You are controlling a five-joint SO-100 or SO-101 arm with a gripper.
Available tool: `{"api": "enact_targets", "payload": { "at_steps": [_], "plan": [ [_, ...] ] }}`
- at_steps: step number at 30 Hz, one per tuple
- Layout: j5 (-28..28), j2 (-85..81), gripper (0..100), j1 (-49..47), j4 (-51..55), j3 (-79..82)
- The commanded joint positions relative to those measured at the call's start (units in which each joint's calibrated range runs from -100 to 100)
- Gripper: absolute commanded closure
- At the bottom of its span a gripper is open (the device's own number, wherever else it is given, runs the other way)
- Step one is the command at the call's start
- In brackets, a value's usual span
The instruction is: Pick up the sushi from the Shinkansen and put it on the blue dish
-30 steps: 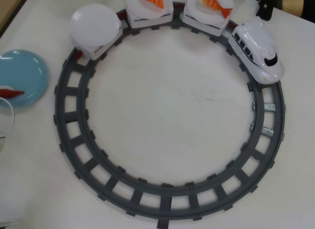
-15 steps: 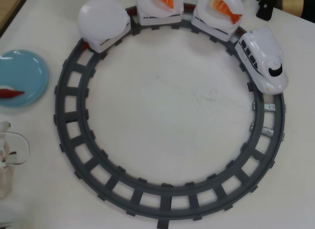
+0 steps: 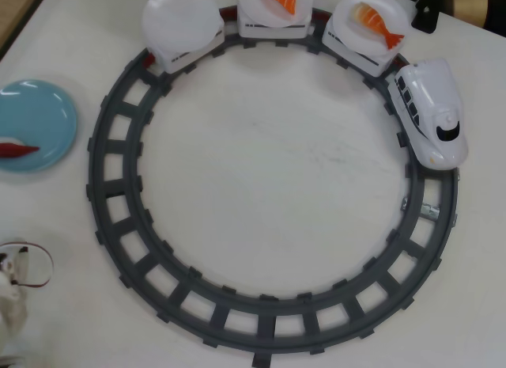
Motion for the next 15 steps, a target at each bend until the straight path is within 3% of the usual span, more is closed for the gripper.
{"api": "enact_targets", "payload": {
  "at_steps": [1,15],
  "plan": [
    [-0.1,-4.3,97,0.2,1.8,0.6],
    [-0.4,-8.7,97,0.8,5.7,2.4]
  ]
}}
